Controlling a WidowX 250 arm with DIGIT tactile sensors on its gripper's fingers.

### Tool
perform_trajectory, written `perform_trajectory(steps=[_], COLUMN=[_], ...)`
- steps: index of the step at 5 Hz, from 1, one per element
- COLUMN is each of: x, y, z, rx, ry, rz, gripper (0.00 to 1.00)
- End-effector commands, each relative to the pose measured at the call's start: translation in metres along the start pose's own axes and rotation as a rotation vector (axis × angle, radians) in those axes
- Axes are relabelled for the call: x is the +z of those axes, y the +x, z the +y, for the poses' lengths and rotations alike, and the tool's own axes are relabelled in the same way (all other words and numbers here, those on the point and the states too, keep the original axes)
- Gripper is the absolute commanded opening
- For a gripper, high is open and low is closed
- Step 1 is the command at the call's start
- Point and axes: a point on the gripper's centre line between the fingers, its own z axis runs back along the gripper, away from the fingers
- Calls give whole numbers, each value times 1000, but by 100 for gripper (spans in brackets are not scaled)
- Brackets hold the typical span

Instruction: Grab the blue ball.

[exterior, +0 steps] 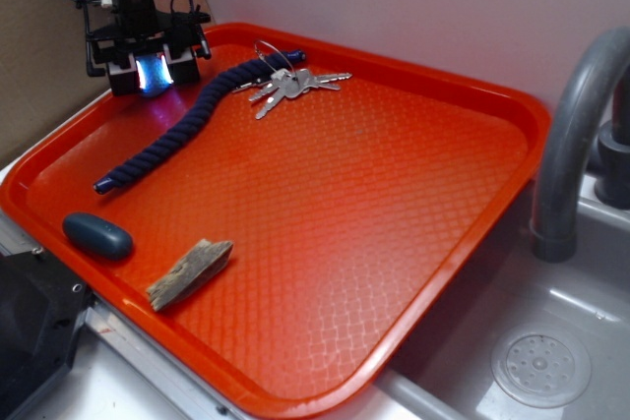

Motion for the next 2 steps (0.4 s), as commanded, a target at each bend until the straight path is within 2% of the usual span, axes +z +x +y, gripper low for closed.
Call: perform_trajectory(steps=[1,2], x=[4,4], y=[6,5], z=[11,11], rx=[-5,-11], ry=[0,1], rz=[-19,-16], gripper=[0,0])
